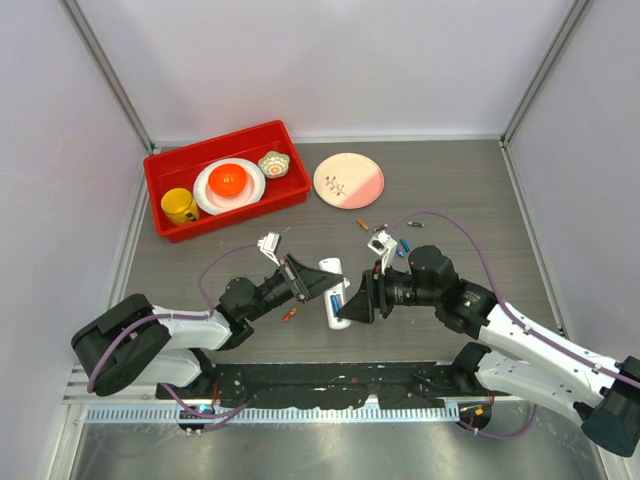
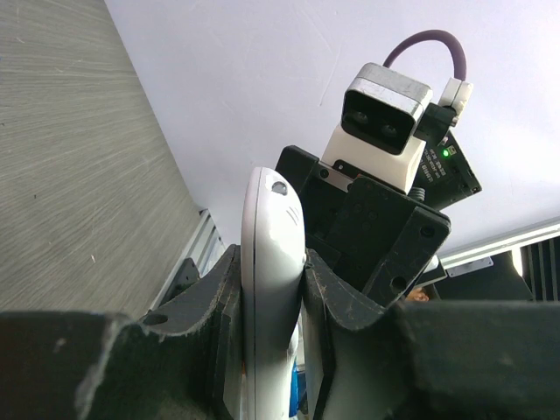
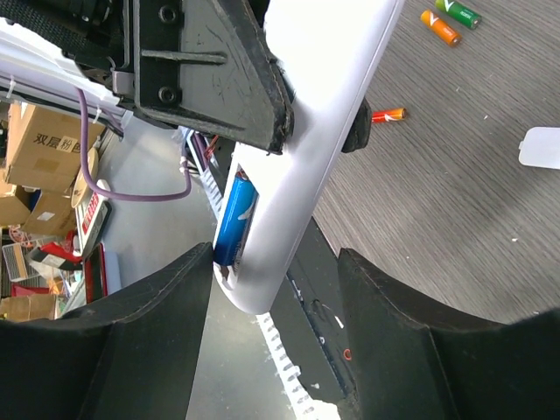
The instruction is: Load the batteries into the remote control
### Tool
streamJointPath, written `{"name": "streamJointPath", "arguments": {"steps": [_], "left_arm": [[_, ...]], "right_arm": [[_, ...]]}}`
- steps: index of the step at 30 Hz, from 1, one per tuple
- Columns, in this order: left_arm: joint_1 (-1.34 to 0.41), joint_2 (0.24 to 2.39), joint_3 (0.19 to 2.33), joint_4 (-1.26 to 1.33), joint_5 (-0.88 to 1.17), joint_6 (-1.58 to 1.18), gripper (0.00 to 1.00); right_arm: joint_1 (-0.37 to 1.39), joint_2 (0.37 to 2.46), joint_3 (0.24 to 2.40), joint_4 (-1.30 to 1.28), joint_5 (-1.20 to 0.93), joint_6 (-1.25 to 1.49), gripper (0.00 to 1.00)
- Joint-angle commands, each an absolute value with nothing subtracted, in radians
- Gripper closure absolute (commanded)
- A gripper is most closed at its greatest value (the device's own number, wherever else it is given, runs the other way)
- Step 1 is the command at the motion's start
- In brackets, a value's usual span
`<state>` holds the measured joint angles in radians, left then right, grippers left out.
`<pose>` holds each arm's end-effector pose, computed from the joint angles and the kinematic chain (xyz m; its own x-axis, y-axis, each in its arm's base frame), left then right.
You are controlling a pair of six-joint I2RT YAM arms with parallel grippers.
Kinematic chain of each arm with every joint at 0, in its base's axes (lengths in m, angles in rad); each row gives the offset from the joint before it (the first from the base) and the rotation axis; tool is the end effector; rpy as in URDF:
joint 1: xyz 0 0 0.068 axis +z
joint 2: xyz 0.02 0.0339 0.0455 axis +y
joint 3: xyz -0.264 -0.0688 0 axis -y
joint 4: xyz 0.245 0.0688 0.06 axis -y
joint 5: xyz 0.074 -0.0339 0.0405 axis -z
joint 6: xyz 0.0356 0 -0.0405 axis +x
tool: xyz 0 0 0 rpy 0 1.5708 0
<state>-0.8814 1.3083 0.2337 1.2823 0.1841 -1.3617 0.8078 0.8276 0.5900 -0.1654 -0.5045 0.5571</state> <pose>0.1397 -0.1797 0.2040 -0.8263 -0.5095 -0.2400 0.3094 -0.0545 -0.9494 0.1191 0.1495 0.2673 -0.7271 -0.0906 -0.6806 -0.6546 0.3906 0.6473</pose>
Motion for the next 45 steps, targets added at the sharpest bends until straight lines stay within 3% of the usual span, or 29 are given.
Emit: {"name": "streamJointPath", "arguments": {"steps": [1, 22, 38, 45], "left_arm": [[-0.877, 1.307, 0.270, 1.546, 0.207, -1.376, 1.00], [-0.877, 1.289, 0.290, 1.546, 0.258, -1.376, 1.00], [-0.876, 1.318, 0.241, 1.546, 0.153, -1.341, 1.00], [-0.854, 1.348, 0.245, 1.546, 0.137, -1.347, 1.00]], "right_arm": [[0.805, 0.839, 0.589, -0.123, -0.509, 0.540, 0.37], [0.793, 0.900, 0.571, -0.041, -0.520, 0.598, 0.46], [0.790, 0.851, 0.684, -0.189, -0.451, 0.565, 0.29], [0.784, 0.838, 0.713, -0.218, -0.424, 0.578, 0.28]]}}
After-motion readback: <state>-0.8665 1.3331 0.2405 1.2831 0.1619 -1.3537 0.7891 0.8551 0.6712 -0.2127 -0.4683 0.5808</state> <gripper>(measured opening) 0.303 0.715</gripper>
